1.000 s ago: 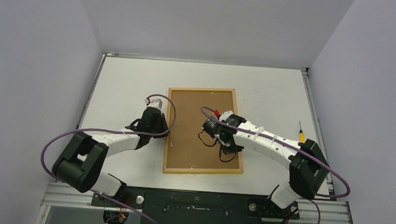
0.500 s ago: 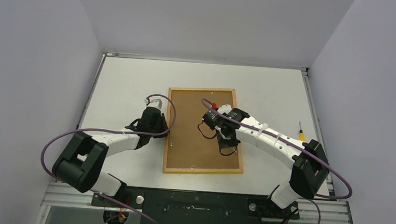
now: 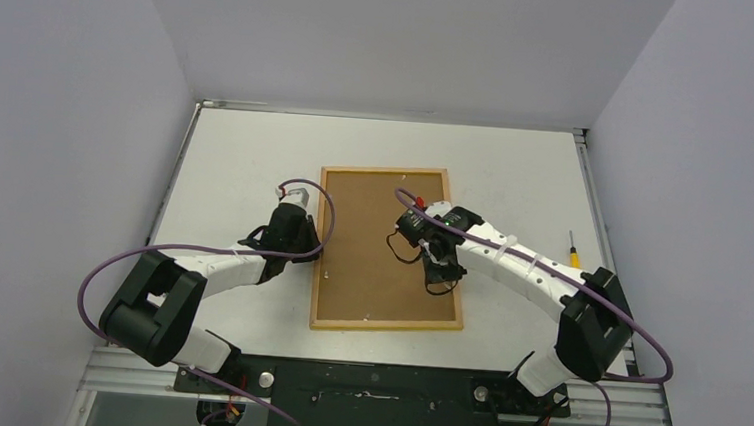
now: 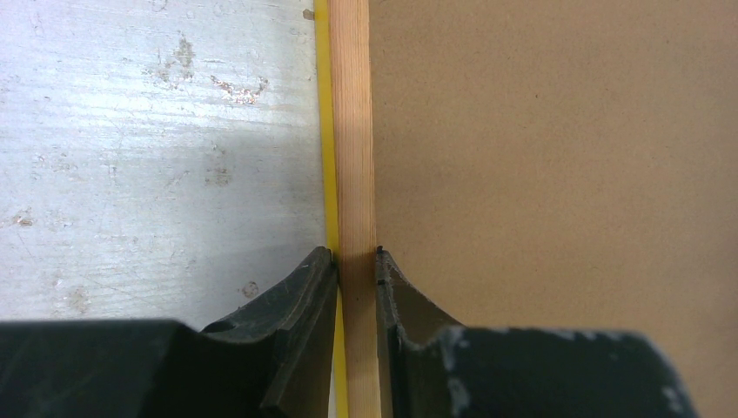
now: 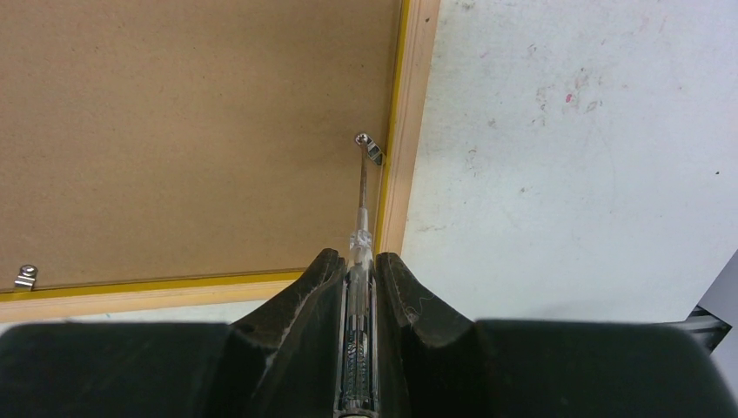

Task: Take the photo out of the frame
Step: Release the photo frame item from the photo frame.

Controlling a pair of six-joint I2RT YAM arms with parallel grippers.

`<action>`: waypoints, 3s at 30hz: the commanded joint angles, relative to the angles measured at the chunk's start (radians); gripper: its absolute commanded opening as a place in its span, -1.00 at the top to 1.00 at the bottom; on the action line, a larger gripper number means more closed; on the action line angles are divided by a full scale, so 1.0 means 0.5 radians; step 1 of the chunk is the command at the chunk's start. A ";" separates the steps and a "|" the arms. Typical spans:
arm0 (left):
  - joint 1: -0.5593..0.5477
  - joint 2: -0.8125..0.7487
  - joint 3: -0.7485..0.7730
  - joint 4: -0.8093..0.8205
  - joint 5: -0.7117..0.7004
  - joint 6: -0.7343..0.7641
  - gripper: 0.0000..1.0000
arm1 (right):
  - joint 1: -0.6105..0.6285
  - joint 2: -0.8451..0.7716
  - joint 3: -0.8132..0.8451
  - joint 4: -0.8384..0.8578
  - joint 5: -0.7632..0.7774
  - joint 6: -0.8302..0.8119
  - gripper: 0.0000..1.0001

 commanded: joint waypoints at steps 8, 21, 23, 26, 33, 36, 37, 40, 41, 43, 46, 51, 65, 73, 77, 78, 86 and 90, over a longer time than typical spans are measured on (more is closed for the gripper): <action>0.019 -0.070 0.025 0.078 -0.005 -0.003 0.60 | 0.004 -0.121 -0.061 -0.008 0.099 0.031 0.89; 0.020 -0.072 0.025 0.075 -0.002 -0.004 0.54 | -0.001 -0.092 -0.147 0.054 0.067 0.011 0.89; 0.019 -0.073 0.025 0.074 -0.002 -0.002 0.54 | 0.000 -0.084 -0.154 0.058 0.065 0.008 0.89; 0.020 -0.073 0.025 0.074 -0.005 0.001 0.54 | 0.000 -0.086 -0.155 0.070 0.023 -0.002 0.89; 0.019 -0.067 0.028 0.074 0.000 -0.004 0.54 | -0.001 -0.172 -0.168 0.164 -0.313 -0.089 0.89; 0.020 -0.067 0.029 0.077 0.003 -0.003 0.55 | -0.001 -0.186 -0.173 0.192 -0.380 -0.103 0.89; 0.019 -0.067 0.029 0.078 0.006 -0.002 0.55 | 0.001 -0.186 -0.171 0.195 -0.388 -0.103 0.89; 0.019 -0.067 0.026 0.076 0.004 -0.001 0.55 | 0.000 -0.183 -0.163 0.195 -0.393 -0.104 0.89; 0.019 -0.067 0.025 0.077 0.003 -0.004 0.55 | -0.001 -0.185 -0.158 0.192 -0.391 -0.103 0.89; 0.020 -0.067 0.025 0.078 0.005 -0.004 0.55 | 0.001 -0.188 -0.149 0.186 -0.389 -0.103 0.89; 0.018 -0.056 0.028 0.083 0.018 -0.004 0.55 | 0.000 -0.192 -0.137 0.193 -0.417 -0.110 0.89; 0.020 -0.027 0.028 0.106 0.051 -0.007 0.74 | 0.001 -0.177 -0.131 0.227 -0.481 -0.127 0.89; 0.020 0.017 0.049 0.083 0.027 -0.028 1.00 | 0.000 -0.177 -0.010 0.236 -0.596 -0.154 0.89; 0.019 0.015 0.055 0.060 -0.002 -0.032 1.00 | -0.004 -0.171 0.027 0.236 -0.592 -0.157 0.89; 0.020 -0.002 0.056 0.047 -0.026 -0.029 1.00 | -0.014 -0.143 0.029 0.123 -0.337 -0.120 0.89; 0.020 -0.008 0.054 0.047 -0.028 -0.027 1.00 | -0.017 -0.139 0.029 0.099 -0.279 -0.109 0.89; 0.018 -0.049 0.039 0.049 -0.030 -0.023 1.00 | -0.079 -0.313 -0.008 0.281 0.000 -0.064 0.89; 0.020 -0.088 0.013 0.079 -0.016 -0.016 0.93 | -0.149 -0.480 -0.138 0.642 0.005 -0.139 0.89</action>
